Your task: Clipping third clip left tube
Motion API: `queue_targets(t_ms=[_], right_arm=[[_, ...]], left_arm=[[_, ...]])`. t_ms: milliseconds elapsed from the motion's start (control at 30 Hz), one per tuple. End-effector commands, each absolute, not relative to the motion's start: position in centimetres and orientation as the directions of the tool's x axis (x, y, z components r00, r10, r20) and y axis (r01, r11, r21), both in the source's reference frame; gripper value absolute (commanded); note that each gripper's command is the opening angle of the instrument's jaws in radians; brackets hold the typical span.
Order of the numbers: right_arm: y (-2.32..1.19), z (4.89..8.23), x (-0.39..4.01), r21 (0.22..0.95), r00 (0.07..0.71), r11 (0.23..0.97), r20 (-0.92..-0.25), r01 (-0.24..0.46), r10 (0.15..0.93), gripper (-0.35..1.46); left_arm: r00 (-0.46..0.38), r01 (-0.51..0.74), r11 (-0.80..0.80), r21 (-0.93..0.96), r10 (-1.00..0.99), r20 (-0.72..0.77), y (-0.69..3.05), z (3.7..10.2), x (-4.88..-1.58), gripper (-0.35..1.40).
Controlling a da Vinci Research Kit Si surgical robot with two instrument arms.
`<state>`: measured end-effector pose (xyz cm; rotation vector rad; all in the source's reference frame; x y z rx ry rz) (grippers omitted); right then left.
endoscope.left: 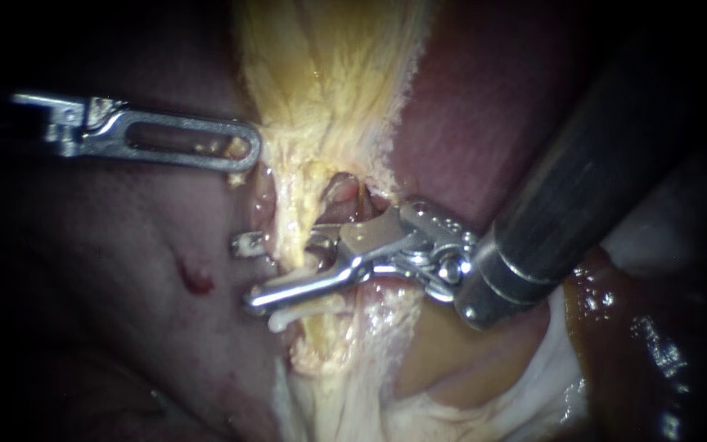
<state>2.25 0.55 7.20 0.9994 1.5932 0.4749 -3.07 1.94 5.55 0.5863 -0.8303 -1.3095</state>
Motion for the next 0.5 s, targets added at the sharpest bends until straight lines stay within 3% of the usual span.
queue_targets(t_ms=[33, 333, 500], right_arm=[[0.57, 7.19, 2.25, 0.756, -0.007, 0.554, -0.589, 0.347, 0.808, 0.50], [0.69, 7.10, 2.15, 0.793, -0.047, 0.560, -0.566, 0.241, 0.823, 0.50], [0.64, 7.01, 2.11, 0.789, -0.036, 0.554, -0.567, 0.266, 0.823, 0.50]], left_arm=[[0.049, 0.595, 0.186, 0.782, -0.980, 0.195, 1.94, 5.55, -3.07, -0.35], [0.049, 0.595, 0.186, 0.782, -0.979, 0.195, 1.94, 5.55, -3.07, -0.35], [0.049, 0.594, 0.186, 0.782, -0.979, 0.195, 1.94, 5.55, -3.07, -0.35]])
